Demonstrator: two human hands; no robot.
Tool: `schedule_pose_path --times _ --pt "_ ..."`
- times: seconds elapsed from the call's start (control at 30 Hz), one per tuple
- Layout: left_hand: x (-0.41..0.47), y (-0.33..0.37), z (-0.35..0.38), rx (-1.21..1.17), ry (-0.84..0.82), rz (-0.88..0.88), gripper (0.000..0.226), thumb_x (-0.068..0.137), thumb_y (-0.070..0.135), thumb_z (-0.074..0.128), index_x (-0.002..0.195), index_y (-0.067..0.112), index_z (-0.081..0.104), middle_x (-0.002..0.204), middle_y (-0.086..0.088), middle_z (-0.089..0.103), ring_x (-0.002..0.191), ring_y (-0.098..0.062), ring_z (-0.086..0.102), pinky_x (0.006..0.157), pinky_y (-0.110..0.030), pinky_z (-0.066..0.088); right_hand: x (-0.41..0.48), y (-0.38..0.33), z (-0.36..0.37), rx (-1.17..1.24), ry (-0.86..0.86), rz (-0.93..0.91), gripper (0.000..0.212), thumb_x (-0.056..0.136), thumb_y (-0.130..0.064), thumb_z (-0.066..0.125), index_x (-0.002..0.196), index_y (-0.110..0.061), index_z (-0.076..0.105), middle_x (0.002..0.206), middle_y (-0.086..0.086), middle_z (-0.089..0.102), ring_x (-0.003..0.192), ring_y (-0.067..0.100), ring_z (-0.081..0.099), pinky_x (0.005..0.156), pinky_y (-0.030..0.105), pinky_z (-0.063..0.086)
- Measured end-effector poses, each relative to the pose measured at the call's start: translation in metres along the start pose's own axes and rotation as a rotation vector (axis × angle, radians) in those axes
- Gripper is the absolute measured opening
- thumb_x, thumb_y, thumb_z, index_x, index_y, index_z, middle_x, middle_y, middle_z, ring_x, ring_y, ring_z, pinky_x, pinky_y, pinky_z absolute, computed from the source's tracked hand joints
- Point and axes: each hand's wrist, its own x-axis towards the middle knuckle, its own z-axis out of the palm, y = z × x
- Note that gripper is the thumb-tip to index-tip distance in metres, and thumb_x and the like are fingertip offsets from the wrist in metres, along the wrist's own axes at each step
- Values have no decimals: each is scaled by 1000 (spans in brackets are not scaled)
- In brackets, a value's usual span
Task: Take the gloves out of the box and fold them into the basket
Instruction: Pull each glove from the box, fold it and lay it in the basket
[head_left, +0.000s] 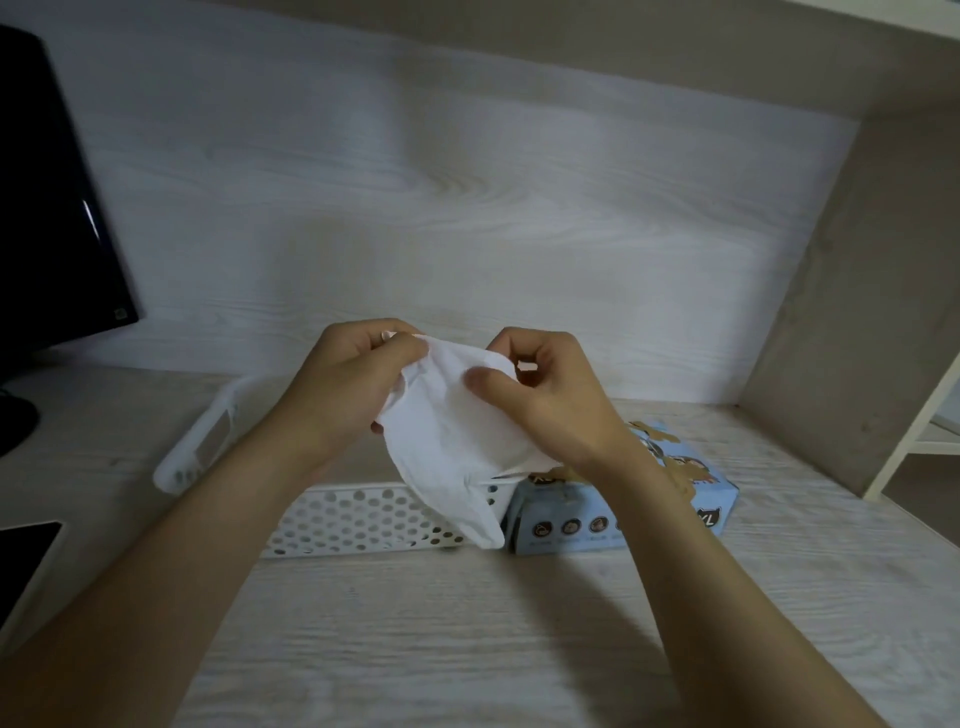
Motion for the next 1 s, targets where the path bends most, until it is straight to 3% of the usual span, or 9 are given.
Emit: schedule_pose_path --times 0.07,0.2,0.43,0.53,0.6,0.7,0.77,0.87,1.0 --pt "1 -1 0 11 57 29 32 95 21 64 78 -5 58 70 -9 50 64 -19 46 62 -32 37 4 1 -2 -50 19 37 26 91 -14 74 70 -17 58 71 1 61 66 26 61 61 34 46" --pt "1 1 -5 39 72 48 55 80 40 63 90 -14 56 80 -5 53 75 -18 49 74 -36 37 6 1 -11 -36 -67 142 34 92 -8 70 66 -14 49 62 -1 49 59 16 49 58 30 37" --pt "4 -4 -10 -60 96 -1 37 102 35 64 98 1 76 94 -21 76 79 -27 67 72 -39 50 10 -7 -22 349 -108 337 15 94 -15 76 92 -4 66 76 12 69 62 26 66 55 29 54" --pt "5 -7 -14 5 165 4 30 104 27 64 94 2 76 79 -14 74 68 -27 65 58 -35 49 18 -4 -25 179 -133 432 45 92 -37 81 99 7 71 90 22 76 75 34 71 67 32 60" --pt "9 -14 -23 154 241 26 22 101 23 68 89 6 76 75 -6 75 68 -26 69 56 -32 51 26 3 -21 45 -124 457 51 89 -41 84 100 7 73 80 23 70 64 27 64 60 29 55" --pt "16 -27 -43 492 312 31 4 95 23 72 97 20 74 91 3 76 91 -26 72 82 -40 61 43 8 -8 -257 -90 378 36 89 -40 85 91 -5 77 72 9 73 53 12 62 53 23 53" --pt "18 -32 -52 696 270 -35 16 96 22 69 112 20 64 108 -4 70 104 -31 65 92 -42 56 53 7 5 -434 -127 310 23 91 -40 82 89 -17 78 78 2 78 59 10 70 59 24 58" --pt "15 -36 -57 855 123 -149 29 99 11 56 120 21 39 109 -13 58 92 -30 59 77 -37 51 66 11 25 -614 -213 266 18 97 -31 74 92 -14 77 82 5 77 68 18 73 62 33 60" --pt "13 -40 -60 1017 12 -209 37 96 0 47 127 14 32 96 -15 52 75 -27 56 58 -35 44 76 21 44 -815 -344 249 18 98 -30 70 104 -14 76 95 5 72 87 29 71 81 42 63"
